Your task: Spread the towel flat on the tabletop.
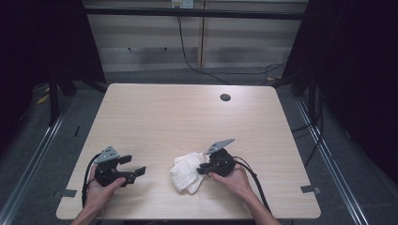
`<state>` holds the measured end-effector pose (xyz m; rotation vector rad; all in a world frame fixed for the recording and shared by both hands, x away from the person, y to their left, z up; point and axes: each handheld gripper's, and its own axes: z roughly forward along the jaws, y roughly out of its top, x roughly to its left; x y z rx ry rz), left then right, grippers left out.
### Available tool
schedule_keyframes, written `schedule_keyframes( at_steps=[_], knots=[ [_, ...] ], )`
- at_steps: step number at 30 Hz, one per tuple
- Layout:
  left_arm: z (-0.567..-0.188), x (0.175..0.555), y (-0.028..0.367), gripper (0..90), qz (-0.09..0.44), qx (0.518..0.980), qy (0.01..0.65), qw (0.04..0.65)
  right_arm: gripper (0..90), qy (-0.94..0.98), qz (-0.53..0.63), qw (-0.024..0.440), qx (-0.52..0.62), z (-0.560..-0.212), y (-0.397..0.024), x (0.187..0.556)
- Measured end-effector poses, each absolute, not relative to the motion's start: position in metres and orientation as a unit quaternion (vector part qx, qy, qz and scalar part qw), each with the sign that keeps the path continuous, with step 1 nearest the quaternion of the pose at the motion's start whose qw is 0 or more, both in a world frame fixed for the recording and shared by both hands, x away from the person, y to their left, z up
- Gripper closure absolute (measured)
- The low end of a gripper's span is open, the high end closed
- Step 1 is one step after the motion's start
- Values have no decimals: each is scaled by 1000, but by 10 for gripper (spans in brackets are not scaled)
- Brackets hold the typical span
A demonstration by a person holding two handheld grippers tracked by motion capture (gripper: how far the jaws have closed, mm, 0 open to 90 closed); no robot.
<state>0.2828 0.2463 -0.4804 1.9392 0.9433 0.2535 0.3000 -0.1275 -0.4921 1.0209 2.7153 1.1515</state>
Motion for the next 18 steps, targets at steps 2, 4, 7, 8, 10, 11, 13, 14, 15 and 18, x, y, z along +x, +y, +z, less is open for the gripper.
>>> schedule_keyframes(
  at_steps=[2, 4, 7, 8, 10, 11, 13, 14, 15, 18],
  knots=[
    [-479, 281, 245, 247, 102, 788, 380, 475, 661, 866, 378, 19, 326, -486, -130, 299],
    [-477, 281, 242, 250, 101, 791, 375, 472, 623, 856, 398, 25, 328, -476, -136, 299],
    [-472, 281, 235, 251, 105, 793, 369, 474, 602, 841, 420, 44, 337, -461, -150, 300],
    [-472, 281, 235, 252, 105, 793, 369, 474, 602, 841, 420, 44, 337, -461, -150, 300],
    [-468, 283, 228, 256, 108, 793, 365, 476, 634, 831, 426, 57, 354, -454, -168, 302],
    [-465, 286, 218, 258, 112, 797, 360, 473, 651, 831, 423, 59, 357, -454, -172, 302],
    [-462, 287, 212, 270, 115, 802, 352, 470, 660, 832, 417, 61, 361, -456, -176, 302],
    [-457, 293, 198, 284, 116, 811, 334, 466, 697, 833, 410, 62, 366, -462, -182, 304],
    [-457, 293, 198, 293, 116, 811, 334, 466, 697, 833, 410, 62, 366, -462, -182, 304],
    [-452, 300, 176, 353, 105, 821, 315, 465, 720, 827, 414, 57, 376, -472, -187, 309]
  ],
)
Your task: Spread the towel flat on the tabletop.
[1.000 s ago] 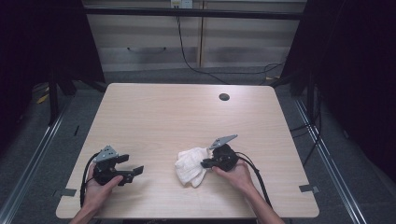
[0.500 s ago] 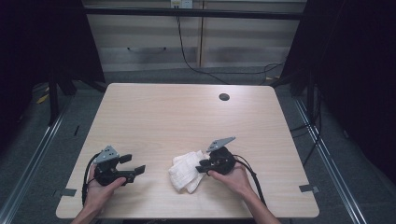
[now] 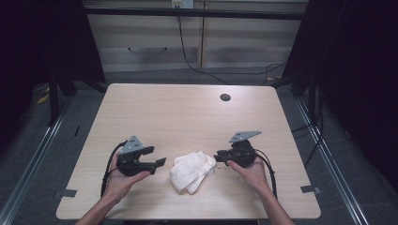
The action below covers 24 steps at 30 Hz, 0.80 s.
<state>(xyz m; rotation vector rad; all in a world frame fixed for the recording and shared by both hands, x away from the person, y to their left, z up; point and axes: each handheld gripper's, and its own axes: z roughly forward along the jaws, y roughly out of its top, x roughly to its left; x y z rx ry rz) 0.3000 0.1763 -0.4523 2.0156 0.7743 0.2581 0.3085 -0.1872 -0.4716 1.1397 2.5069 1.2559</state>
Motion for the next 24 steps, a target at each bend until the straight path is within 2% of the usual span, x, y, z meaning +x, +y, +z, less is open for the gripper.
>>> schedule_keyframes(
  at_steps=[5, 6, 7, 9, 15, 17, 20, 24],
  knots=[
    [-459, 296, 156, 468, 78, 822, 290, 484, 719, 828, 408, 50, 382, -481, -186, 314],
    [-463, 294, 155, 468, 76, 820, 294, 486, 719, 828, 408, 50, 382, -481, -186, 314],
    [-467, 293, 153, 517, 72, 825, 293, 478, 715, 829, 407, 46, 381, -485, -185, 315],
    [-474, 293, 151, 551, 56, 836, 281, 468, 704, 831, 403, 44, 380, -489, -184, 317],
    [-481, 290, 140, 559, 43, 855, 259, 447, 684, 834, 397, 40, 382, -496, -180, 320],
    [-484, 289, 137, 619, 47, 862, 262, 431, 683, 834, 394, 38, 383, -498, -180, 321],
    [-487, 291, 136, 759, 33, 864, 268, 424, 712, 835, 395, 31, 381, -500, -180, 320],
    [-495, 298, 138, 806, 36, 870, 279, 405, 814, 838, 400, 23, 370, -501, -175, 319]
  ],
)
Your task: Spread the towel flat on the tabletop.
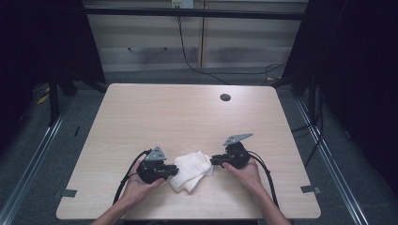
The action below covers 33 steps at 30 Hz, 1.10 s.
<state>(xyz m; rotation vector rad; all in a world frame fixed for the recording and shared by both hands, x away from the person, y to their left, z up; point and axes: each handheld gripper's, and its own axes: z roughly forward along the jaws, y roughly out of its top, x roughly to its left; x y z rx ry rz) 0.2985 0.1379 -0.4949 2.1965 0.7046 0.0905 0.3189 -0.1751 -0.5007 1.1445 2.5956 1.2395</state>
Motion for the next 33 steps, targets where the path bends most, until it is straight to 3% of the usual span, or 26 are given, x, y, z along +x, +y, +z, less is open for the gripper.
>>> schedule_keyframes(
  at_steps=[4, 17, 22, 33],
  knots=[
    [-496, 301, 141, 814, 43, 868, 288, 403, 883, 841, 403, 25, 361, -500, -172, 317],
    [-495, 306, 146, 870, 42, 863, 294, 408, 892, 810, 461, 53, 359, -471, -183, 311],
    [-483, 309, 163, 722, 58, 841, 316, 436, 893, 800, 481, 68, 351, -450, -187, 309],
    [-470, 317, 191, 637, 95, 812, 350, 458, 894, 786, 514, 115, 325, -388, -188, 313]
  ],
)
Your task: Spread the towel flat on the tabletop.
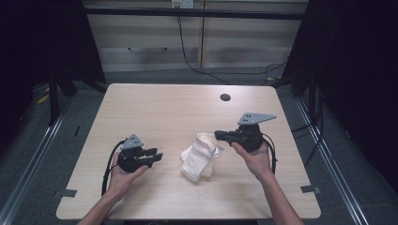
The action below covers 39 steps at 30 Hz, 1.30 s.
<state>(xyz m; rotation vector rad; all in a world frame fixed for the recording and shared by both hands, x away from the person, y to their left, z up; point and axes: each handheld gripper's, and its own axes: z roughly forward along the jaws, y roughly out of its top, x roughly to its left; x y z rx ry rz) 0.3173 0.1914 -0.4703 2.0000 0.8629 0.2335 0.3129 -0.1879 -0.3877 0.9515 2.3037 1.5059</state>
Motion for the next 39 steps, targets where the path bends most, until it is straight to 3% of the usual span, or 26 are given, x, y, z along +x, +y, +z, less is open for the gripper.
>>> schedule_keyframes(
  at_steps=[16, 24, 30, 39],
  knots=[
    [-469, 319, 197, 565, 103, 802, 364, 463, 895, 754, 554, 220, 276, -261, -185, 319],
    [-469, 320, 199, 538, 105, 796, 371, 466, 895, 739, 568, 253, 259, -221, -181, 312],
    [-470, 320, 198, 529, 103, 799, 370, 463, 895, 751, 552, 235, 275, -246, -179, 323],
    [-473, 319, 196, 516, 100, 805, 365, 456, 894, 776, 502, 169, 342, -356, -185, 354]
  ],
)
